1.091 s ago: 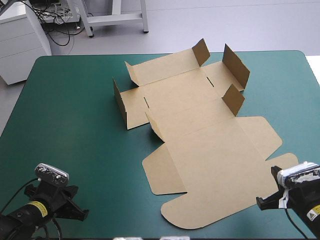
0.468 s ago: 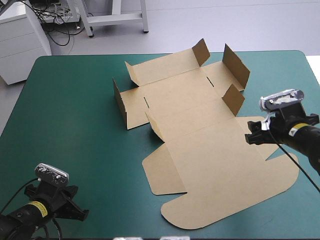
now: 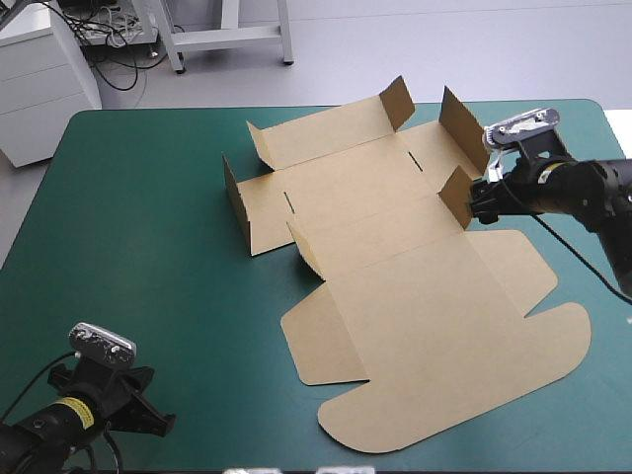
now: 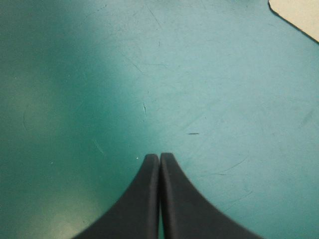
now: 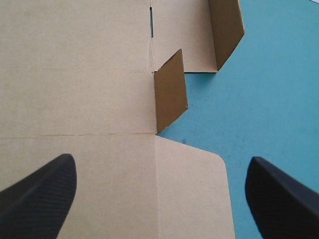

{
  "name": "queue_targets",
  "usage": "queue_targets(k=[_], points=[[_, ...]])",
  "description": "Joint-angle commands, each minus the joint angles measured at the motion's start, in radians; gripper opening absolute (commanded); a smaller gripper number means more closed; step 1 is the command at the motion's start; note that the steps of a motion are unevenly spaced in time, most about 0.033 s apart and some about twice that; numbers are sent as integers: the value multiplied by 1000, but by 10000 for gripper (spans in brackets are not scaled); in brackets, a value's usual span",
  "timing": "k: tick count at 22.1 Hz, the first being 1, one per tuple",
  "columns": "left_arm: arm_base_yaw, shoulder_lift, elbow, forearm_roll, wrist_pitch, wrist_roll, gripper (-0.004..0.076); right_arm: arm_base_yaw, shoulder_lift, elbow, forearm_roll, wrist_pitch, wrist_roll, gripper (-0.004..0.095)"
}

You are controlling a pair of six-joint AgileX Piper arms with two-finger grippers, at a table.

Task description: Fold the box

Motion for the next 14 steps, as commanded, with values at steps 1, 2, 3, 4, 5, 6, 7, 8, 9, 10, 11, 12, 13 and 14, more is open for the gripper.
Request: queue_targets(k=[1, 2, 3, 4, 5, 6, 7, 8, 9, 10, 11, 12, 13, 14], points=[[-4, 9, -24, -7, -48, -10, -32, 4, 59, -118, -5, 3, -9, 846], [-4, 9, -24, -7, -48, -10, -32, 4, 85, -154, -4, 18, -9, 845], [-4, 9, -24, -7, -48, -10, -32, 4, 107, -179, -1, 35, -9, 844], [-4, 9, -24, -7, -48, -10, -32, 4, 133, -212, -1, 54, -9, 844], [-4, 9, -24, -7, -48, -10, -32, 4, 161, -245, -1, 75, -12, 842], [-4, 9, -24, -7, -48, -10, -32, 4, 211, -304, 2, 110, -18, 842], [-4, 9, -24, -7, -48, -10, -32, 4, 239, -336, 2, 127, -20, 842], [-4, 9, -24, -7, -48, -10, -32, 4, 296, -393, 2, 162, -20, 842], [-4, 9, -24, -7, -48, -10, -32, 4, 325, -424, 2, 182, -20, 842], [-4, 9, -24, -7, -47, -10, -32, 4, 383, -487, 2, 227, -30, 841], [-4, 9, -24, -7, -47, -10, -32, 4, 407, -516, 2, 251, -37, 839], [-4, 9, -24, -7, -42, -10, -32, 4, 457, -566, 3, 291, -49, 833], [-4, 9, -24, -7, -39, -10, -32, 4, 484, -592, 3, 310, -49, 833], [-4, 9, -24, -7, -27, -10, -32, 4, 535, -643, 3, 344, -49, 832]])
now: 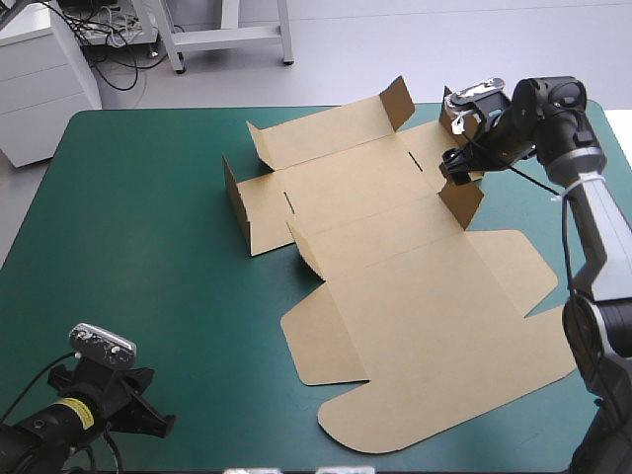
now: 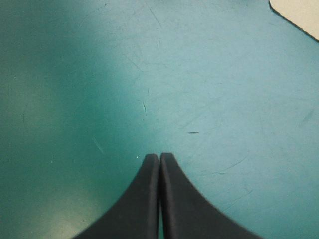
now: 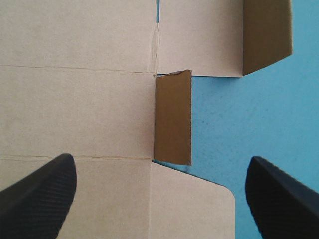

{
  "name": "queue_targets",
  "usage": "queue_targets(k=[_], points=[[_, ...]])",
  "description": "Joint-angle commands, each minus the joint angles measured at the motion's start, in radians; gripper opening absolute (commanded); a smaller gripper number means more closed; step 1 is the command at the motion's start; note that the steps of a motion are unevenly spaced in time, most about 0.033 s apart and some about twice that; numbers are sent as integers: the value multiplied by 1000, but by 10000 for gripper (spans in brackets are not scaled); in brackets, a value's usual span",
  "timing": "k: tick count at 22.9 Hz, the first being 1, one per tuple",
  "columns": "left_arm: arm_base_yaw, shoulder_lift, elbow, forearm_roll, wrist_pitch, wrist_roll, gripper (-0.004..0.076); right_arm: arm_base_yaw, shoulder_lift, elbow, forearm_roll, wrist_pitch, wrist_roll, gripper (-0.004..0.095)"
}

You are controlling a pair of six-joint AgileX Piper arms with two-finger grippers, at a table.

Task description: Fold the box

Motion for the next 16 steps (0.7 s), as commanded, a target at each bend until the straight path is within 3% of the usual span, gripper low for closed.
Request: queue_targets(k=[1, 6, 9, 16], points=[[-4, 9, -24, -7, -31, -10, -32, 0, 44, -124, 3, 28, -13, 833], [-4, 9, -24, -7, -31, -10, -32, -45, 136, -161, 26, 27, -22, 833], [-4, 9, -24, -7, -31, -10, -32, -82, 173, -161, 108, 27, -66, 821], [-4, 9, -24, -7, -31, -10, -32, -84, 223, -161, 114, 19, -104, 802]])
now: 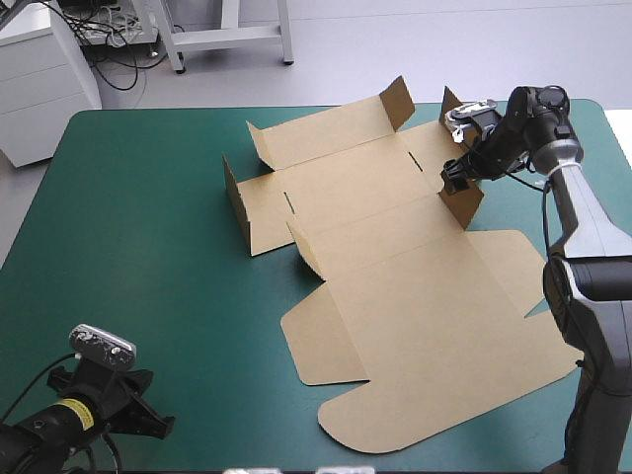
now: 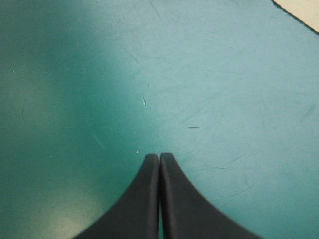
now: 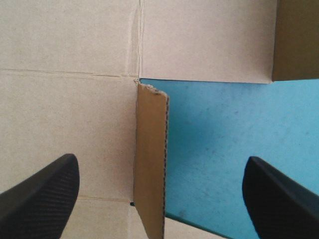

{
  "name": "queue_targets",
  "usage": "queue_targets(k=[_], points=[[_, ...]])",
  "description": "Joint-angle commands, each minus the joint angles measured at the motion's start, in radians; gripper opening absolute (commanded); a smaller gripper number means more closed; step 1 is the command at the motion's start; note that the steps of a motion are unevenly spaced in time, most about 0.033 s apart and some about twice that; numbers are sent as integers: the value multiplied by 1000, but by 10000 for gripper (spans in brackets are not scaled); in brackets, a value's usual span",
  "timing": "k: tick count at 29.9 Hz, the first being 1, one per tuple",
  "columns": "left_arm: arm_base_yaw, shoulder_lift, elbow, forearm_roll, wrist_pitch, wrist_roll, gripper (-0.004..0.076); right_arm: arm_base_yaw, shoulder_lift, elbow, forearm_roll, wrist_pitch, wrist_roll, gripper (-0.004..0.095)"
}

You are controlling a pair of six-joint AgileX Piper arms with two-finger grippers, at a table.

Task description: Fold the box

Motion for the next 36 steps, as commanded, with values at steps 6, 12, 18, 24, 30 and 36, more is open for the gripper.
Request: queue_targets(k=[6, 12, 18, 24, 30, 36], points=[[-4, 9, -24, -7, -45, -9, -32, -6, -5, -34, 38, -19, -17, 745], [-4, 9, -24, -7, -45, -9, -32, 2, -5, -34, 41, -58, -17, 382], [-4, 9, -24, -7, -45, -9, -32, 2, 5, -34, 37, -57, -20, 35], [-4, 9, -24, -7, -45, -9, -32, 2, 22, -34, 37, -47, -30, -22], [-4, 9, -24, -7, -45, -9, -32, 9, 22, -60, 35, -34, -120, -23], [-4, 9, -24, -7, -45, -9, -32, 49, 22, -148, 74, -30, -191, -23]])
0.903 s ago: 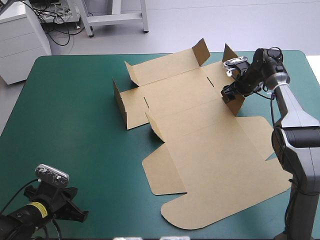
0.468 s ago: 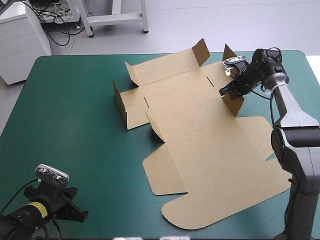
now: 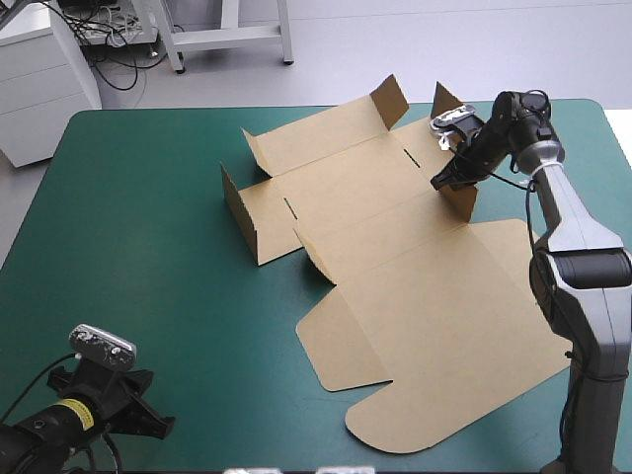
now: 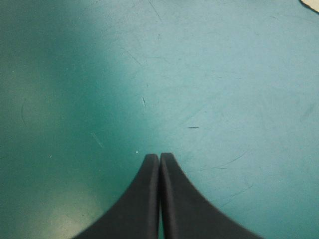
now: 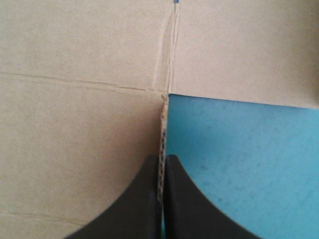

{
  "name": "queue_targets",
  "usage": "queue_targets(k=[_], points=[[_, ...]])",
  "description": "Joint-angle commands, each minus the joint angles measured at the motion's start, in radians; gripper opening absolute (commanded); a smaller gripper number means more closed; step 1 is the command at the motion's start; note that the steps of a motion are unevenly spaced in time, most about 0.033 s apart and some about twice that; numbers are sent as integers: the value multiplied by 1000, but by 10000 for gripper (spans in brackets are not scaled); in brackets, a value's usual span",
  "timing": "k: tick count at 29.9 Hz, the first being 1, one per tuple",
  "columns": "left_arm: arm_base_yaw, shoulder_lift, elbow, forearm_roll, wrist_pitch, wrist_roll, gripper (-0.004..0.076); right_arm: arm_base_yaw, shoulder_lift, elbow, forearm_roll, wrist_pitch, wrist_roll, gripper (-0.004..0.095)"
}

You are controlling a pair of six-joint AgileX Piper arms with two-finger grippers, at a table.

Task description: Fold the box

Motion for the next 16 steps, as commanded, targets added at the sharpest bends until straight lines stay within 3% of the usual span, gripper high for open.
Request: queue_targets(k=[1, 6, 16], points=[[-4, 9, -24, -7, -47, -9, -32, 25, -66, -90, 70, -21, -85, -23], [-4, 9, -24, -7, -47, -9, -32, 61, -66, -167, 162, -16, -199, -24], [-4, 9, -24, -7, -47, -9, -32, 149, -66, -224, 167, -5, -405, -24]])
